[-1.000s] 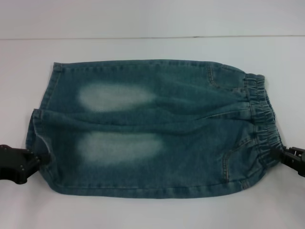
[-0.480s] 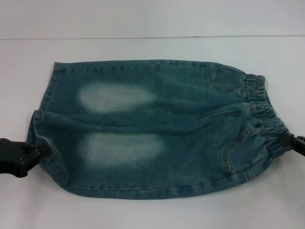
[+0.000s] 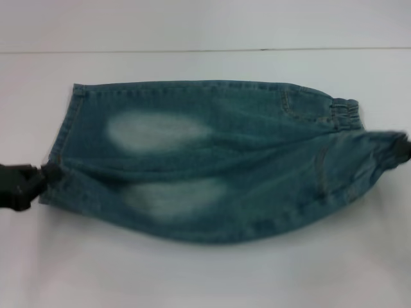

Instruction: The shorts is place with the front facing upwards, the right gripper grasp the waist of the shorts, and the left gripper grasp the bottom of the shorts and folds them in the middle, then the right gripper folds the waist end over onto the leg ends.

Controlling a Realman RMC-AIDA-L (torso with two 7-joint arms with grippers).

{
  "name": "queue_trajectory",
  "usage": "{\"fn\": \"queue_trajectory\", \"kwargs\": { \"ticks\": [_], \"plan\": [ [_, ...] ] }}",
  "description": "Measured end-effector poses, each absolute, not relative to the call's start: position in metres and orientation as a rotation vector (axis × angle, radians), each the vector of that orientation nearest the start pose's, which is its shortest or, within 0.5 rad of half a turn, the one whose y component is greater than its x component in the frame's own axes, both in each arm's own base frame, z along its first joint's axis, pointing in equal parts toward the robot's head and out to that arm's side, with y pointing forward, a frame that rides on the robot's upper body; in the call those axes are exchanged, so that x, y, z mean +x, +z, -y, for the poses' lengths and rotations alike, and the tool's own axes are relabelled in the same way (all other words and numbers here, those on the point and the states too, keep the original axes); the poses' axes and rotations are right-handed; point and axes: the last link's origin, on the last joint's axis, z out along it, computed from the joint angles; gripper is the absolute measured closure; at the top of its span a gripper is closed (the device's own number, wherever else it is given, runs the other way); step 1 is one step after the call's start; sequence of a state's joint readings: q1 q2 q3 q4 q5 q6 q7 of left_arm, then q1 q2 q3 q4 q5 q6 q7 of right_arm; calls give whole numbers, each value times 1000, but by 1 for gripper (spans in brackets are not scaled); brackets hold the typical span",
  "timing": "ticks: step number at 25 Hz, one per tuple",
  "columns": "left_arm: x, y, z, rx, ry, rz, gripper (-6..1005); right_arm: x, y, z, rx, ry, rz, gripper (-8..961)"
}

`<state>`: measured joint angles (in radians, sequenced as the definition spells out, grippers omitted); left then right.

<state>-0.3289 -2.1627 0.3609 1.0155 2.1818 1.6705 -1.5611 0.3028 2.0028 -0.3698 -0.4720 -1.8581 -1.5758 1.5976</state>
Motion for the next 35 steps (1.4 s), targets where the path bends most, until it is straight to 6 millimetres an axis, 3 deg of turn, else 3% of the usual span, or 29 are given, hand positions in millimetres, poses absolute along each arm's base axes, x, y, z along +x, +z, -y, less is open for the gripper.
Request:
{"fn": "queue_trajectory", "kwargs": {
  "ticks": [6, 12, 21, 25, 35],
  "plan": [
    [-324, 68, -290, -2266, -683, 937, 978, 354, 72, -279, -1881, 1250, -1308, 914],
    [-323, 63, -309, -2164, -755, 964, 977, 350, 79, -290, -1800, 1317, -1275, 915],
    [-299, 50, -348, -2142, -832, 932, 977, 355, 71, -321, -1610, 1299, -1363, 914],
    [-290, 32, -376, -2129, -742, 934, 977, 357, 70, -341, -1515, 1273, -1398, 907],
    [-279, 16, -403, -2087, -676, 921, 976, 356, 66, -377, -1440, 1128, -1419, 889]
  ]
}}
